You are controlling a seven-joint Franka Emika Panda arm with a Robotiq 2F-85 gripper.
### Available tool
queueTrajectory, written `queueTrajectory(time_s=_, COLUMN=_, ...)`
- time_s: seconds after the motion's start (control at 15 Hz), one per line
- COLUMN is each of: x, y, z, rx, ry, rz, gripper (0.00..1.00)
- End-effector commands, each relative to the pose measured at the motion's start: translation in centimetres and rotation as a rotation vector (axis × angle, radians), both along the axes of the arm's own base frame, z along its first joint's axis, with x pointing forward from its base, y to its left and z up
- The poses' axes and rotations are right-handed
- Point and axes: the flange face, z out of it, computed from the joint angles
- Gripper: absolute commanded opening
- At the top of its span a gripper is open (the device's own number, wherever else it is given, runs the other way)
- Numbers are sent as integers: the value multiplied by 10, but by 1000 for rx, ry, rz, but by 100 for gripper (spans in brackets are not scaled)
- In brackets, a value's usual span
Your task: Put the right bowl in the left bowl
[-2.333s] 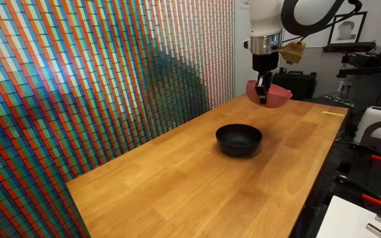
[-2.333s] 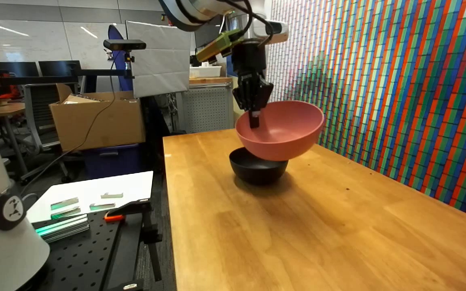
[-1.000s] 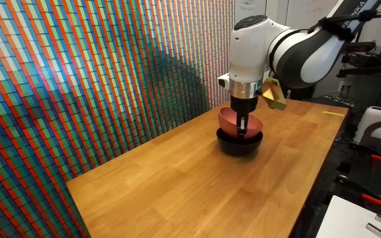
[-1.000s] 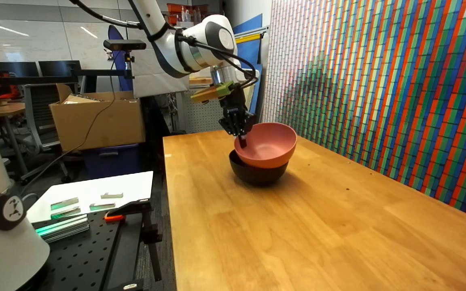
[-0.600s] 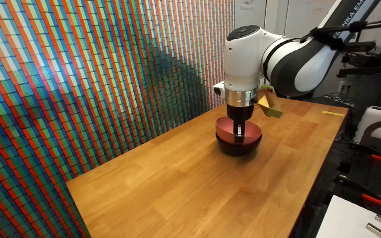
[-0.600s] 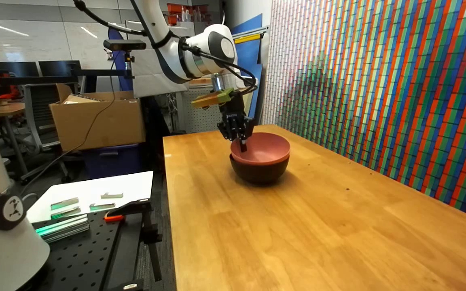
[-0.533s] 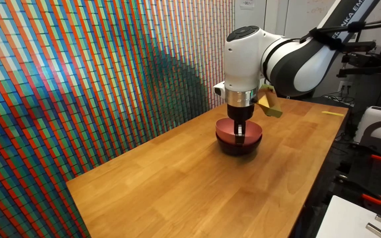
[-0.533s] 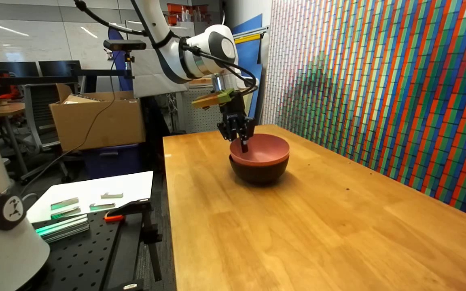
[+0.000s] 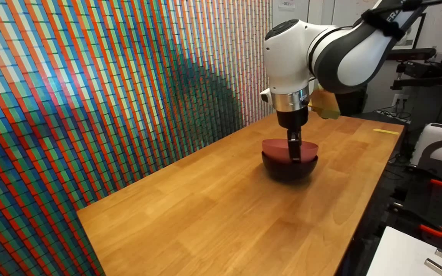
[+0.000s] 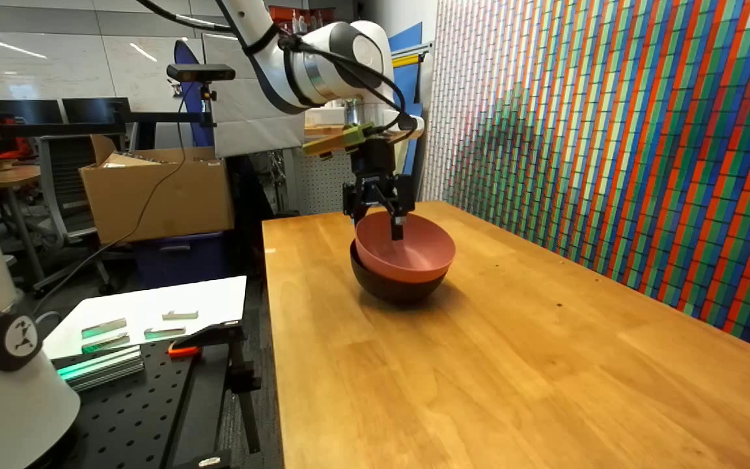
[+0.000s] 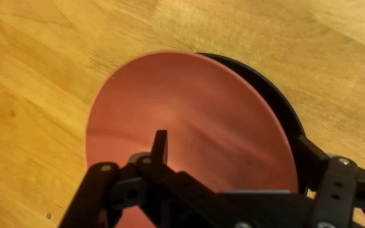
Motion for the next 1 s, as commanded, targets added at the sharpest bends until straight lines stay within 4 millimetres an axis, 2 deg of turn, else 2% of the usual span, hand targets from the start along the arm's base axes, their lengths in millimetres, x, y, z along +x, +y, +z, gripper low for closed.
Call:
queueTrajectory(time_s=0.0, x=-20, y=-27, z=47, rx=-5, ry=44, rz=-17, gripper=100)
queueTrajectory(time_s=0.27, x=-30, y=-38, z=72, rx=-6, ry=67, rz=-25, gripper=100)
queueTrajectory(time_s=0.4, x=-37, y=-39, z=93, rx=9, ry=30, rz=-20, gripper=100)
queueTrajectory(time_s=0.73, x=-49, y=-48, z=172, rx=106, ry=-69, rz=-8, gripper=100)
queueTrajectory(time_s=0.93, x=-56, y=-62, z=226, rx=172, ry=-103, rz=-24, gripper=100)
